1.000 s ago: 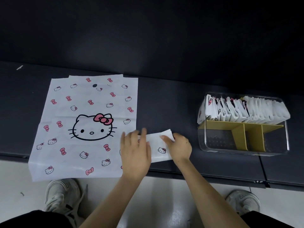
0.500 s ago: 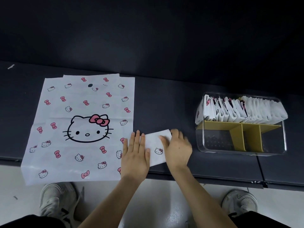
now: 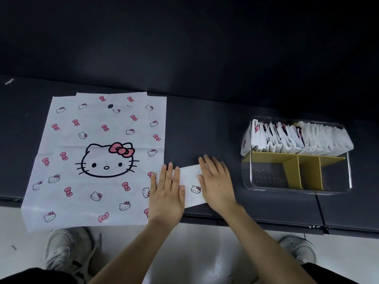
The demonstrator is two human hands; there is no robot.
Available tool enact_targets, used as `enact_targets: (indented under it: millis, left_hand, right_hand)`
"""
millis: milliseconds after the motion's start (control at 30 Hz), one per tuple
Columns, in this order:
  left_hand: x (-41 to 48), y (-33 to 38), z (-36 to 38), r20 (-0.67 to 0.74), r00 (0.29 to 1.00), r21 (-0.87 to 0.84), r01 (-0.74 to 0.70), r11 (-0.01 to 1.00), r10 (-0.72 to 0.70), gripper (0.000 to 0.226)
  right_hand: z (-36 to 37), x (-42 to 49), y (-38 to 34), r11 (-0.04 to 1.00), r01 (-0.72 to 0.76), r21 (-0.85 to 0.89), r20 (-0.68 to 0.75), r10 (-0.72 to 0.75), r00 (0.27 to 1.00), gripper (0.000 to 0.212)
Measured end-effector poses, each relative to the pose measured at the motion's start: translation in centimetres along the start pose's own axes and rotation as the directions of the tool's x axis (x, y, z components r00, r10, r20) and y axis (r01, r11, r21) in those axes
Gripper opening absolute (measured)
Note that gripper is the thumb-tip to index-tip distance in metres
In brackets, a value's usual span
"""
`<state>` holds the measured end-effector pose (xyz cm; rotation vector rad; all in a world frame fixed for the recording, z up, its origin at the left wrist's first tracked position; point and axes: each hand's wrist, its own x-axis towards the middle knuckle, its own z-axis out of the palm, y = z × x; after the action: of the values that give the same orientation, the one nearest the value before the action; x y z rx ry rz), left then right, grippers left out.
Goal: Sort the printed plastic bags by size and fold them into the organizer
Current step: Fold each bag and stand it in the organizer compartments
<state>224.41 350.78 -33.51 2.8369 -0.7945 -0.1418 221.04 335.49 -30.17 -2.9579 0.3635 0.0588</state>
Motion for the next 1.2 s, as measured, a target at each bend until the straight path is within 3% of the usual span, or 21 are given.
enact_targets:
  millis: [67,133,267,367,400,433,467,500,567,633,733,800,833,867,933,967,1000,1067,1133,1200]
  left_hand:
    - [0.2,-0.2,-0.2,0.019,0.999,0.006,-0.043,0.999,0.043,0.061]
    - [0.6,-0.9,-0.8,0.035,0.989,0.013,-0.144,0.989,0.144,0.062]
    - [2.6,-2.8,-2.1,0.031,0.886,0.050,-0.464,0.885,0.463,0.057]
    - [2.6,-2.6,-3.0,-0.103,0.836,-0.082,-0.547,0.833,0.539,0.040]
    - [1.7,-2.2,-3.3,-0.141,0.842,-0.194,-0.540,0.819,0.521,0.033]
    - [0.4,-1.9,-3.6,-0.157,0.856,-0.312,-0.516,0.798,0.493,0.028]
    - [-1.0,-1.7,-3.6,-0.163,0.869,-0.418,-0.490,0.765,0.468,0.026]
    - [-2.3,-1.7,-3.4,-0.160,0.879,-0.503,-0.463,0.729,0.448,0.027]
    - [-4.0,-2.0,-2.8,-0.135,0.896,-0.604,-0.413,0.682,0.423,0.044]
    - [-4.4,-2.0,-2.7,-0.030,0.925,-0.679,-0.298,0.671,0.380,0.057]
    - [-4.4,-1.0,-3.6,0.128,0.957,-0.807,-0.052,0.589,0.261,0.037]
    - [-4.0,-0.3,-3.9,0.204,0.972,-0.820,0.105,0.562,0.116,0.022]
    - [-3.7,-0.2,-3.7,0.213,0.976,-0.809,0.146,0.569,0.052,0.037]
    - [-3.4,-0.1,-3.6,0.236,0.972,-0.801,0.195,0.566,0.000,0.057]
    - [-3.0,0.1,-3.8,0.295,0.950,-0.791,0.302,0.532,-0.100,0.068]
    - [-2.9,0.3,-4.1,0.330,0.934,-0.780,0.351,0.518,-0.136,0.065]
    - [-2.8,0.5,-4.2,0.357,0.921,-0.770,0.384,0.510,-0.155,0.060]
    - [-2.8,0.8,-4.5,0.372,0.914,-0.748,0.397,0.532,-0.160,0.050]
    - [-2.8,1.0,-4.6,0.380,0.911,-0.731,0.402,0.552,-0.161,0.045]
    - [-2.7,1.2,-4.9,0.405,0.897,-0.711,0.431,0.555,-0.177,0.045]
  right_hand:
    - [-1.4,1.4,0.0,0.997,0.065,0.034,0.107,-0.068,0.992,0.052]
    - [-2.4,2.2,0.6,0.997,-0.004,0.076,0.233,-0.014,0.972,0.053]
    - [-4.2,0.4,1.2,0.986,-0.150,0.068,0.341,0.118,0.933,0.027]
    - [-4.0,-2.3,0.8,0.942,-0.299,0.151,0.382,0.224,0.897,0.017]
    - [-4.0,-3.2,0.7,0.862,-0.422,0.281,0.406,0.291,0.866,0.013]
    - [-4.2,-4.0,0.5,0.691,-0.562,0.454,0.464,0.355,0.812,0.011]
    - [-4.4,-4.8,0.1,0.449,-0.670,0.591,0.549,0.385,0.742,0.012]
    - [-4.7,-5.3,-0.3,0.196,-0.734,0.650,0.641,0.378,0.668,0.011]
    - [-5.3,-6.1,-0.7,-0.146,-0.769,0.623,0.766,0.316,0.560,0.010]
    - [-5.6,-6.3,-0.9,-0.367,-0.748,0.553,0.833,0.255,0.491,0.013]
    - [-6.4,-6.0,-1.1,-0.571,-0.660,0.489,0.863,0.208,0.460,0.018]
    - [-7.2,-6.0,-1.5,-0.554,-0.645,0.527,0.840,0.223,0.495,0.012]
    - [-7.1,-5.9,-1.6,-0.450,-0.657,0.605,0.794,0.283,0.537,0.008]
    - [-6.9,-5.9,-1.4,-0.242,-0.672,0.700,0.708,0.366,0.605,0.005]
    - [-6.1,-6.0,-0.5,0.326,-0.603,0.728,0.435,0.460,0.774,0.022]
    - [-5.7,-5.9,0.0,0.526,-0.508,0.682,0.293,0.440,0.849,0.028]
    - [-5.6,-5.8,0.1,0.597,-0.420,0.684,0.213,0.387,0.897,0.030]
    - [-5.3,-5.6,0.2,0.514,-0.338,0.788,0.227,0.268,0.936,0.028]
    - [-4.3,-5.6,0.1,0.395,-0.378,0.837,0.311,0.225,0.923,0.022]
    - [-3.1,-5.5,0.0,0.417,-0.426,0.803,0.322,0.297,0.899,0.021]
